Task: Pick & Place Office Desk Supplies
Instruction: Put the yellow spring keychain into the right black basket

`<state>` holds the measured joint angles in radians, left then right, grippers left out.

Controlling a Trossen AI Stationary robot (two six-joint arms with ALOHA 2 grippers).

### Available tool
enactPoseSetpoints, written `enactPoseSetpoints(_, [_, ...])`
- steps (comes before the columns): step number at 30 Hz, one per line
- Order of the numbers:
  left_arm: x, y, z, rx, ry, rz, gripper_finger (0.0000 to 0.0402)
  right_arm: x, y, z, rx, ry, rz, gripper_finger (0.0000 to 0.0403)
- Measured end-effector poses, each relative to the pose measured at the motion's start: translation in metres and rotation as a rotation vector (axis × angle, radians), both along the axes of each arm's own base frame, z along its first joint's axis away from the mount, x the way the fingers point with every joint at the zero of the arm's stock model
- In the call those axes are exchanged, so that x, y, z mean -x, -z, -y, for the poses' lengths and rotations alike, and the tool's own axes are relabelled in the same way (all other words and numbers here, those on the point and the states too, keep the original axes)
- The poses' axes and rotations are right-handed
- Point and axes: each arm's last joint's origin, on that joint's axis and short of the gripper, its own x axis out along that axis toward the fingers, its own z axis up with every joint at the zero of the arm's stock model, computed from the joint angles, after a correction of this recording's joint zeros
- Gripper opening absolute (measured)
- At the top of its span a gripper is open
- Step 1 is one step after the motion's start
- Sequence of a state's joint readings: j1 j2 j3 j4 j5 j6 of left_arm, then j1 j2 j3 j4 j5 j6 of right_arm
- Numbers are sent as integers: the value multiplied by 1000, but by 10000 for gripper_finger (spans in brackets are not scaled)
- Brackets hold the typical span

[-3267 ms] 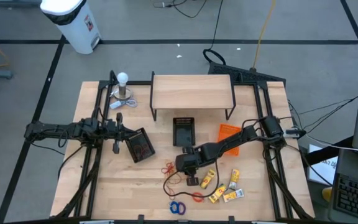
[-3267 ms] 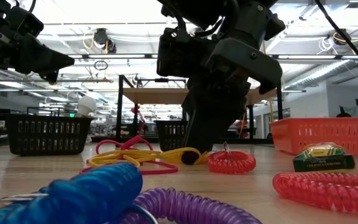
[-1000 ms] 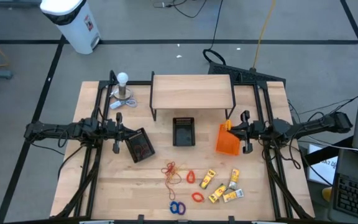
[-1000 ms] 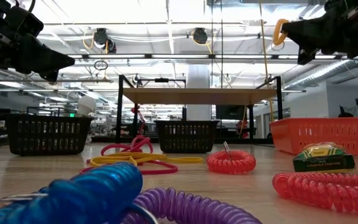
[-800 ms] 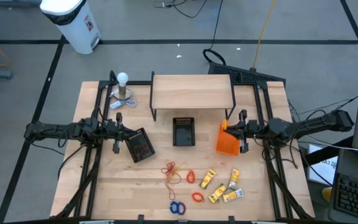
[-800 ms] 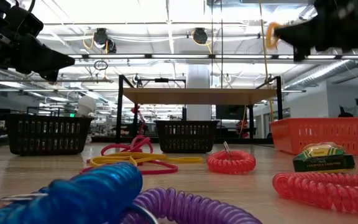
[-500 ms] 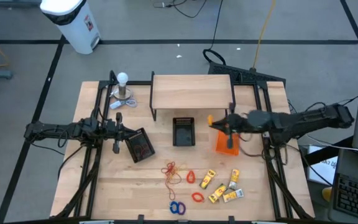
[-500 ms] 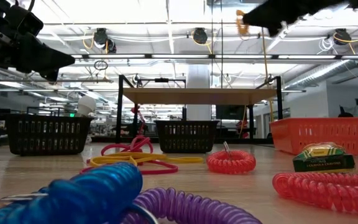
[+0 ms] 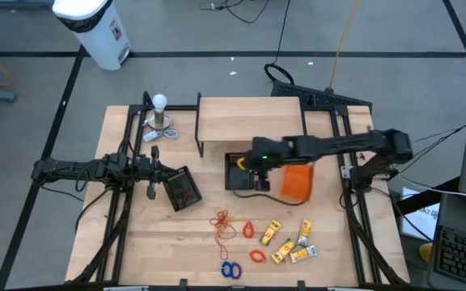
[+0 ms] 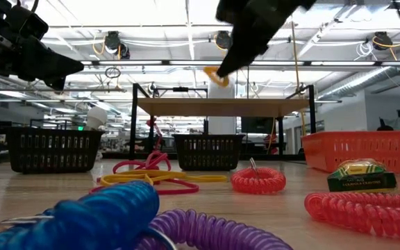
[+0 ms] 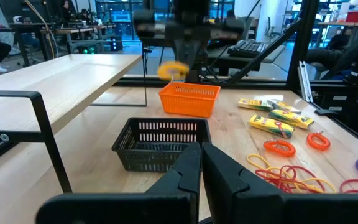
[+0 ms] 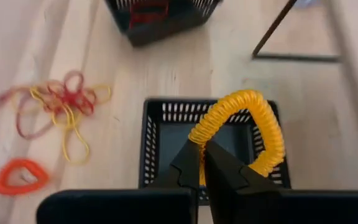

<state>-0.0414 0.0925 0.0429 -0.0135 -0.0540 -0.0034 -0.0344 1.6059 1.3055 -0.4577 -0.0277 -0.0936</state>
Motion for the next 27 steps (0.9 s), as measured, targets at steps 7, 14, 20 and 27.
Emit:
enactPoseSetpoints(7, [0, 0, 0, -24, 2, 1, 19, -36, 37, 1, 43, -63, -116, 1])
enactPoseSetpoints(14, [0, 0, 0, -25, 2, 0, 19, -47, 67, 3, 66, -102, -201, 1])
enactPoseSetpoints(20, [0, 0, 0, -26, 2, 3, 19, -51, 86, 6, 72, -113, -251, 1])
enactPoseSetpoints(27, [0, 0, 0, -25, 2, 2, 19, -54, 99, 12, 67, -103, -284, 1])
